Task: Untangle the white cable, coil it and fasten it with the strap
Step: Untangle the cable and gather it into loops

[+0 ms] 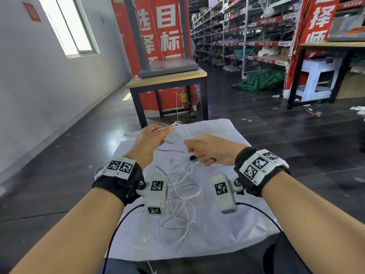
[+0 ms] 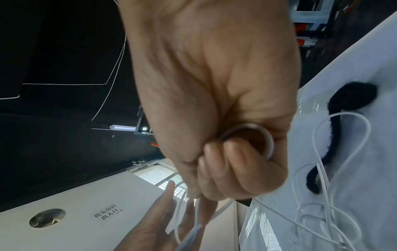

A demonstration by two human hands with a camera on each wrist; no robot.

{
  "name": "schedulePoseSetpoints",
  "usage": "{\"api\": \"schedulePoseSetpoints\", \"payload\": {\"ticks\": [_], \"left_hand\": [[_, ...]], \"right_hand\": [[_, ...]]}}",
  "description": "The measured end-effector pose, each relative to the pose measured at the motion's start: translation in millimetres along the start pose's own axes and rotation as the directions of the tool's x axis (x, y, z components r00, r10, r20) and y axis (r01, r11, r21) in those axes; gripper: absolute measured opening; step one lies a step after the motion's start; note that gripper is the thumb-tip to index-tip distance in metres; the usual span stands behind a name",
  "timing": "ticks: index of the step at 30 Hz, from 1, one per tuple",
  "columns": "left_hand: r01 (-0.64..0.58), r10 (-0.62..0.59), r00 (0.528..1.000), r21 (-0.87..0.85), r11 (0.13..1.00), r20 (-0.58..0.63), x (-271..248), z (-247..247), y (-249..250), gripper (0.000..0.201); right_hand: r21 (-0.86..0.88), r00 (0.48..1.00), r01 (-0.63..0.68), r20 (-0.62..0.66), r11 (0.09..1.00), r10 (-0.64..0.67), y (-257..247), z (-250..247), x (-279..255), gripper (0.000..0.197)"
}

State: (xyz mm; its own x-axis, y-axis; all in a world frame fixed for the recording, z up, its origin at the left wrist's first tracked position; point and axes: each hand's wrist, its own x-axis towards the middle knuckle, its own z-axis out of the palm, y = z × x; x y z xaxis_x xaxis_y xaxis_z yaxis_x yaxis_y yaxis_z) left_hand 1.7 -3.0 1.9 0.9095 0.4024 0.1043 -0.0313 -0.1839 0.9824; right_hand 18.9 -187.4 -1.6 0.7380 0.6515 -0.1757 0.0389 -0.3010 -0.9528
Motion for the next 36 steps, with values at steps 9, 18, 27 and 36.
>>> {"api": "schedulePoseSetpoints", "payload": {"ticks": [9,18,27,36], "left_hand": [[0.125,-0.095,0.988,-0.275,0.953,0.118,-2,5,11,0.019],[0.03,-0.037,0.997,0.107,0.994,0.063,-6,1,13,0.032],[0.186,-0.185,0.982,-0.443,0.877,0.046,-10,12,29,0.019],[0.304,-0.222,0.952,-0.597,0.743,0.209,-5,5,41,0.018]], "right_hand": [[-0.107,0.999,0.032,0.013,0.994,-0.03,7,5,2,0.031],[-0.137,0.992,0.071,-0.09,0.988,-0.084,13,7,9,0.03],[-0.134,0.98,0.105,-0.154,0.985,-0.125,14,16,18,0.017],[-0.332,0.987,0.106,-0.078,0.937,-0.139,12,10,16,0.03]]}}
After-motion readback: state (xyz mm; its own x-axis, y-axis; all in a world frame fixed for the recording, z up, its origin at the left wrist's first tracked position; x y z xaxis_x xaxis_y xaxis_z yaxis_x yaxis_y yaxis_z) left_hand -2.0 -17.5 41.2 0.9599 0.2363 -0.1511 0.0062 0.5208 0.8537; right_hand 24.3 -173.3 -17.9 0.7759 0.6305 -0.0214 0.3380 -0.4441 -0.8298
